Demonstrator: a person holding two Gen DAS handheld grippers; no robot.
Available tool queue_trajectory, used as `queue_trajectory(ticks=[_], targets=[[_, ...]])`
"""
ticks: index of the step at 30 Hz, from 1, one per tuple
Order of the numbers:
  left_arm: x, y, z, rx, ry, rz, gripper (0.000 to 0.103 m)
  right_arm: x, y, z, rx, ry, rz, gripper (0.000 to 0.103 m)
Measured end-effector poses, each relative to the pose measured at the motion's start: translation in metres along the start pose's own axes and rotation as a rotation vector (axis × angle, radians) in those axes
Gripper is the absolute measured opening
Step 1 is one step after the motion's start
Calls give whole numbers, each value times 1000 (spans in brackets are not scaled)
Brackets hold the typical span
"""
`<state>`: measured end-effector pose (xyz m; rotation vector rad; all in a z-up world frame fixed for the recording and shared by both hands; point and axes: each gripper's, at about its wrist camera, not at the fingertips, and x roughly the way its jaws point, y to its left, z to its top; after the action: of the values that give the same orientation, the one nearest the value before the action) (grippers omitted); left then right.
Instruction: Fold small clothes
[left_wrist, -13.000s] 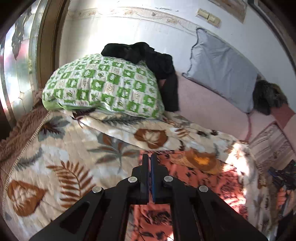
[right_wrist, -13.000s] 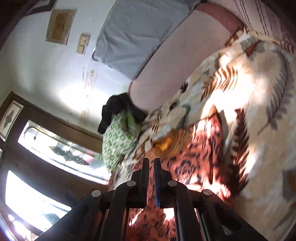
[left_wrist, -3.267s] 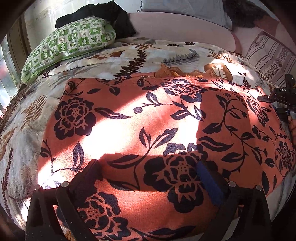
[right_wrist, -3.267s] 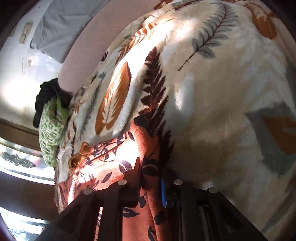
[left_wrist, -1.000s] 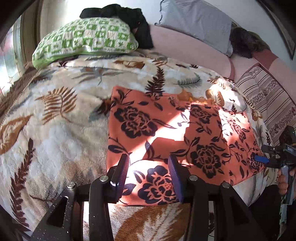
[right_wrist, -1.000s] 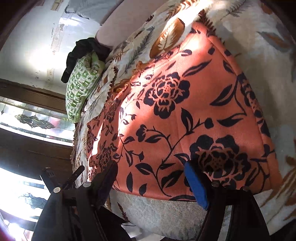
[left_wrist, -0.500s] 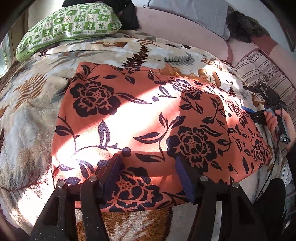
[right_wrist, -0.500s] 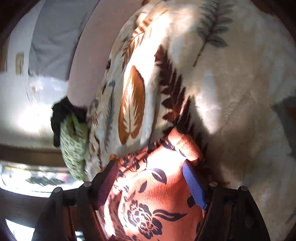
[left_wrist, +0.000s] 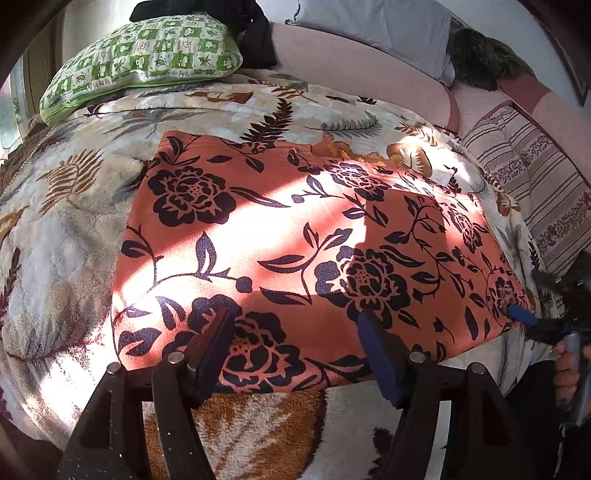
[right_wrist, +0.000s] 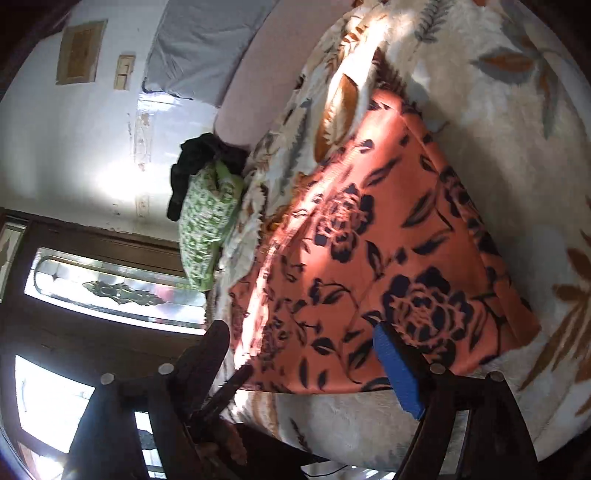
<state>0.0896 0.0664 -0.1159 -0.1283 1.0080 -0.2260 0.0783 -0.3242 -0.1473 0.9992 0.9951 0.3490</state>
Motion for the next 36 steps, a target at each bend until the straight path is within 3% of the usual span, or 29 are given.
queue_trajectory(ticks=[1,2,3,5,11,16,19,20,21,22,25,29,30,31,32,33,34,36], targets=[[-6,0,-1,3,-8,-2,70,3,-20,-4,41,-32,-140,78],[-13,0,-1,10,-22,-2,70,-4,-35,-10,99,-91,-123,63],[-20,2,-2,13,-42,4,70,-15,-42,-15,146,-142,-71,63],[-29,7,-1,-10,-71,21,74,-31,-33,-25,127,-195,-112,71],[-28,11,2,-74,-68,24,74,-33,-2,-29,95,-127,64,77],[-24,7,-2,-54,-54,54,74,-15,18,18,82,-112,116,83],[-19,11,-3,-58,-39,67,74,9,4,57,93,-89,6,85],[-18,12,-2,-60,-34,73,74,17,-10,68,112,-67,-96,82],[-17,14,-2,-58,-31,79,74,17,-25,73,166,-72,-124,78],[-17,16,-1,-59,-34,87,74,13,-28,74,199,-88,-98,77],[-13,20,8,-83,-40,89,74,2,2,76,113,-102,-138,82],[-1,13,18,-74,-36,78,74,27,24,101,23,-20,4,85],[1,11,19,-68,-29,77,74,39,20,112,-10,-14,-23,85],[1,10,18,-64,-27,73,74,49,6,122,1,-12,-110,85],[0,9,18,-58,-28,70,74,54,-14,129,91,-11,-128,79],[-3,10,16,-50,-37,72,74,43,-27,130,190,-56,-59,79],[-6,11,15,-46,-52,77,75,27,-24,127,199,-119,-61,80],[-7,16,15,-54,-61,88,75,-10,5,112,52,-255,-197,83]])
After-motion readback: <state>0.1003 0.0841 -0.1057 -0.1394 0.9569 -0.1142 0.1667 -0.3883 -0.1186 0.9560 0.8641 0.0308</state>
